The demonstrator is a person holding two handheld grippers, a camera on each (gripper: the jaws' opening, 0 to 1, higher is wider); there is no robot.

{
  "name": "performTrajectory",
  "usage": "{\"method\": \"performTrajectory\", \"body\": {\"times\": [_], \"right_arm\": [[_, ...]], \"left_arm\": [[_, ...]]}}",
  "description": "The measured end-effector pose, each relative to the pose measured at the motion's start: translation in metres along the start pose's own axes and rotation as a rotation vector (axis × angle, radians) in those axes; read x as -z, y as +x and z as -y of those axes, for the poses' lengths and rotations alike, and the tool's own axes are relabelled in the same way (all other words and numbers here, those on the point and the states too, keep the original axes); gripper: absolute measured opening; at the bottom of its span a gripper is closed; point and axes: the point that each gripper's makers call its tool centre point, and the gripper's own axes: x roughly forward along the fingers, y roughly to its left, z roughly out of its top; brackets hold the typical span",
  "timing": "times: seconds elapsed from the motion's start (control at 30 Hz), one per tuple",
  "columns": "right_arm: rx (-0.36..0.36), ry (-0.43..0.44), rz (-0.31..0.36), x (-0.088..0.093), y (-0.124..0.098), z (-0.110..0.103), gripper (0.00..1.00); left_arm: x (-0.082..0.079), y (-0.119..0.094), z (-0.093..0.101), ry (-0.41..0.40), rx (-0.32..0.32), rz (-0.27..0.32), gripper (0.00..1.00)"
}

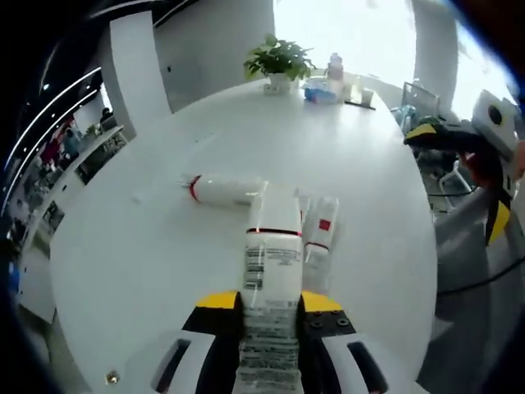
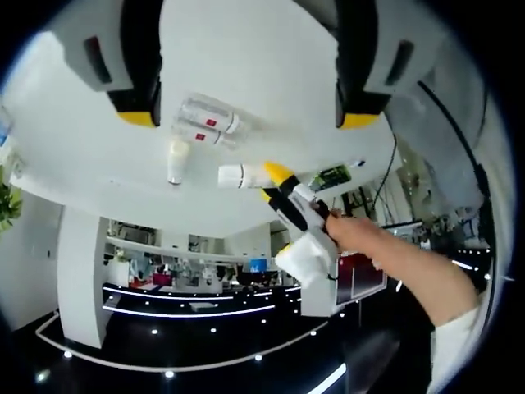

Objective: Arrange the skincare products in the storage area until every visible bottle or jar stands upright without overlapping.

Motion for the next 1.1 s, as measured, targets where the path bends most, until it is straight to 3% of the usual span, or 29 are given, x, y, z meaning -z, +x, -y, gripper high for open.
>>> {"method": "performTrajectory", "body": {"times": [0.07,0.13,0.23,0.37,0.47,0.53,0.57,0.67,0.83,1.03,1.1], "right_arm": [[-0.035,-0.028,0.006,-0.005,0.001,-0.007,0.9],[-0.12,-0.052,-0.004,-0.007,0.003,-0.02,0.9],[-0.157,-0.069,0.003,-0.013,0.005,-0.021,0.87],[-0.236,-0.112,-0.038,-0.015,0.008,-0.022,0.86],[-0.364,-0.193,-0.112,-0.007,0.005,-0.035,0.83],[-0.489,-0.197,-0.176,0.001,-0.002,-0.051,0.81],[-0.509,-0.22,-0.186,0.002,-0.002,-0.055,0.82],[-0.533,-0.381,-0.237,0.006,-0.003,-0.059,0.81],[-0.656,-0.523,-0.327,0.016,-0.007,-0.081,0.74],[-0.681,-0.643,-0.444,0.034,0.003,-0.083,0.6],[-0.672,-0.722,-0.495,0.04,0.008,-0.079,0.57]], "left_arm": [[0.001,-0.008,0.01,0.016,0.006,-0.007,0.25],[0.006,-0.021,0.027,0.022,0.018,-0.026,0.26],[0.01,-0.03,0.044,0.027,0.043,-0.033,0.26],[0.014,-0.044,0.074,0.056,0.084,-0.046,0.26],[0.015,-0.049,0.095,0.068,0.133,-0.049,0.26],[0.017,-0.049,0.108,0.111,0.17,-0.061,0.26],[0.019,-0.048,0.112,0.123,0.177,-0.072,0.27],[0.023,-0.046,0.131,0.161,0.202,-0.108,0.27],[0.017,-0.044,0.146,0.172,0.223,-0.116,0.27],[0.008,-0.041,0.155,0.19,0.219,-0.123,0.27],[0.006,-0.04,0.157,0.201,0.212,-0.134,0.27]]}}
